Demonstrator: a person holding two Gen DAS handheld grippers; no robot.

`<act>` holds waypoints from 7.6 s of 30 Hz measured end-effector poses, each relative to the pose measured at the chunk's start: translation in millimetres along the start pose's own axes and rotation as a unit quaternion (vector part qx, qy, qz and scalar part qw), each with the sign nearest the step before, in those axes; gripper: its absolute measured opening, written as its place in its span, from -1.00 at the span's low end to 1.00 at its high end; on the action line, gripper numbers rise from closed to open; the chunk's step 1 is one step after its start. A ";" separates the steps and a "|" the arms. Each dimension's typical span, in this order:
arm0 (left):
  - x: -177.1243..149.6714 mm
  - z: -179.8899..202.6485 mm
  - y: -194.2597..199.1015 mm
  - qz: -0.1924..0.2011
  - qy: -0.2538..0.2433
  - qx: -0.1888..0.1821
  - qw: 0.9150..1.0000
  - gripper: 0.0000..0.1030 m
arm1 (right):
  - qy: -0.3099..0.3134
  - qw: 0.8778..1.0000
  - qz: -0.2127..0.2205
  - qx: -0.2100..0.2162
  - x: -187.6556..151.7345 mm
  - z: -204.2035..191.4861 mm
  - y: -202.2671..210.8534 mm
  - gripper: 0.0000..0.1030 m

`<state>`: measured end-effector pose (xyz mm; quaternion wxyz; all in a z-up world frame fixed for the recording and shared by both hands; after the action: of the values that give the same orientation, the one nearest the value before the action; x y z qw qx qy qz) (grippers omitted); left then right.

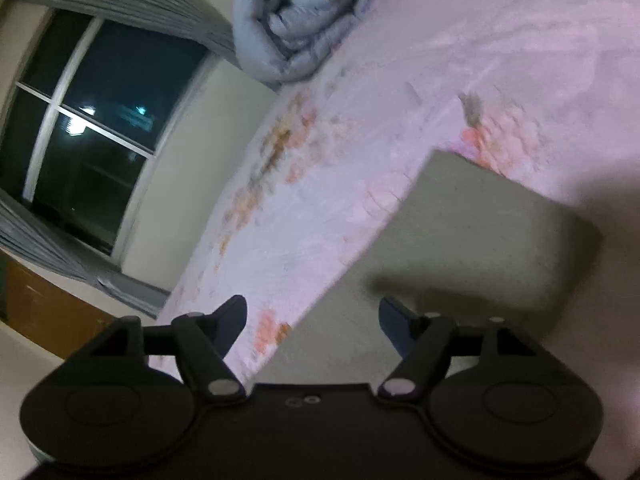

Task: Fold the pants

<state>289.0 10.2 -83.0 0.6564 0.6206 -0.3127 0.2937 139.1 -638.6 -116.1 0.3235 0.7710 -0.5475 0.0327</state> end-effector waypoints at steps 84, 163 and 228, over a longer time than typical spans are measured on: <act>-15.4 49.3 88.3 0.057 0.061 0.060 0.995 0.94 | 0.025 0.999 0.028 0.039 -29.5 -15.7 68.0 -0.18; -55.2 324.8 46.5 0.019 -0.010 -0.142 0.990 0.79 | -0.110 0.986 0.117 -0.042 -7.8 75.2 88.6 -0.12; -29.8 101.9 71.4 0.056 0.048 -0.038 0.997 0.92 | 0.239 0.968 0.076 0.016 -91.8 -167.4 37.4 -0.81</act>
<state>210.2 -87.4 -57.5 0.6761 0.5621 -0.3260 0.3473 121.1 -480.7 -3.9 0.4290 0.7022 -0.5105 0.2495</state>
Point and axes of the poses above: each gripper's, at about its wrist camera, not at the fingertips, and y roughly against the way its jaws point, z to its right, x to its top, the point moved 7 cm from there along -y, roughly the way its jaws point, and after that the axes turned 2 degrees about -x, right-handed, at the moved point
